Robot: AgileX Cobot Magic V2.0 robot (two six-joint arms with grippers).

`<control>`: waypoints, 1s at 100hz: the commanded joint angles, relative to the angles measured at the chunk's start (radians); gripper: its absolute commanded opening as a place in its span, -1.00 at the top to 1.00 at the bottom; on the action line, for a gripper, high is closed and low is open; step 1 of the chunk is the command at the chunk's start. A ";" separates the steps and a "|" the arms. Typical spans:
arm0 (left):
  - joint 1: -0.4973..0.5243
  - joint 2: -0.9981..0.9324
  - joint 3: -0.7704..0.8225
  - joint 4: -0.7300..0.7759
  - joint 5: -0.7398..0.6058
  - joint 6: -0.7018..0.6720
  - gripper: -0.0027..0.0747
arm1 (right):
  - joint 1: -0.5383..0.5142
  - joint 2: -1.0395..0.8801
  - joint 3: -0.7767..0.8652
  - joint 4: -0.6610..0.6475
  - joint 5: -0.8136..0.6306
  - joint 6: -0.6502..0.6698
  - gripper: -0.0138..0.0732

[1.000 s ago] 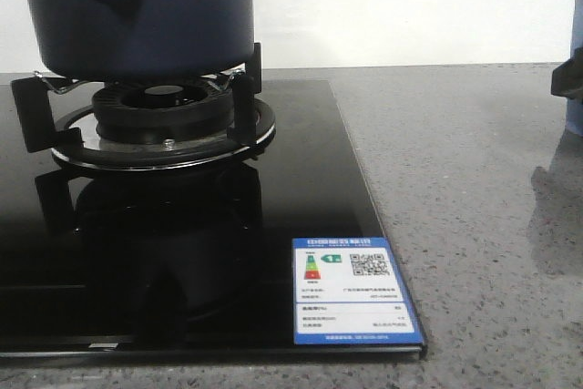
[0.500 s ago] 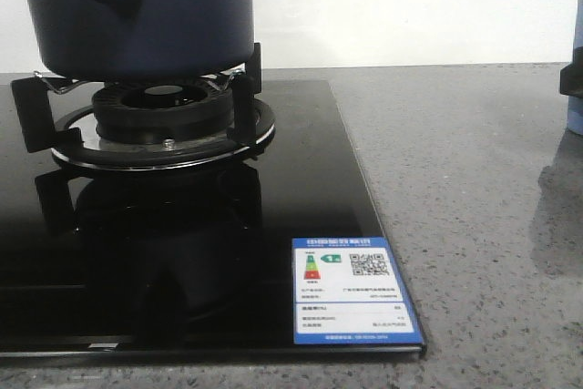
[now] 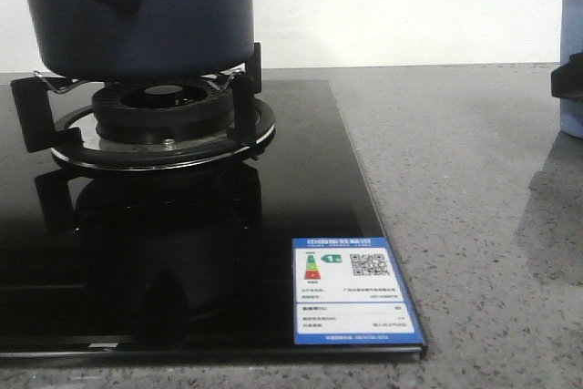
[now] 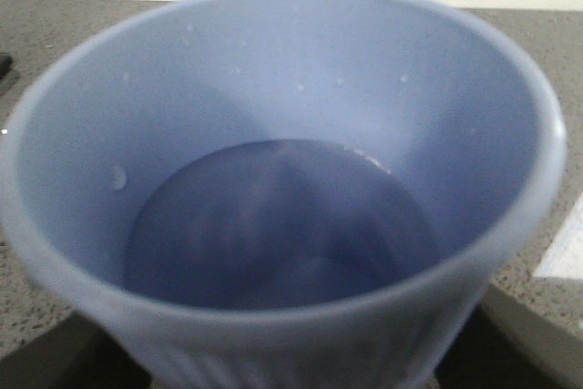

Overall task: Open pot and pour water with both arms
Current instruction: 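Carry the held cup with the right gripper over the open pot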

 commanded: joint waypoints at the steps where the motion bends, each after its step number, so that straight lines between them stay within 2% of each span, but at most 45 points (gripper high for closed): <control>1: 0.002 -0.020 -0.036 0.009 -0.116 -0.003 -0.10 | -0.004 -0.068 -0.057 -0.051 -0.057 -0.004 -0.12; 9: 0.002 -0.020 -0.036 0.009 -0.116 -0.003 -0.10 | 0.013 -0.103 -0.102 -0.113 0.040 -0.004 -0.12; 19: 0.002 -0.019 -0.036 0.009 -0.116 -0.003 -0.10 | 0.050 -0.133 -0.165 -0.117 0.133 -0.004 -0.12; 48: 0.002 -0.019 -0.036 0.009 -0.118 -0.003 -0.10 | 0.225 -0.145 -0.351 -0.117 0.275 -0.004 -0.12; 79: 0.002 -0.019 -0.036 0.009 -0.118 -0.003 -0.10 | 0.368 -0.060 -0.578 -0.120 0.435 -0.004 -0.12; 100: 0.002 -0.019 -0.036 0.009 -0.118 -0.003 -0.10 | 0.443 0.019 -0.733 -0.204 0.586 -0.004 -0.12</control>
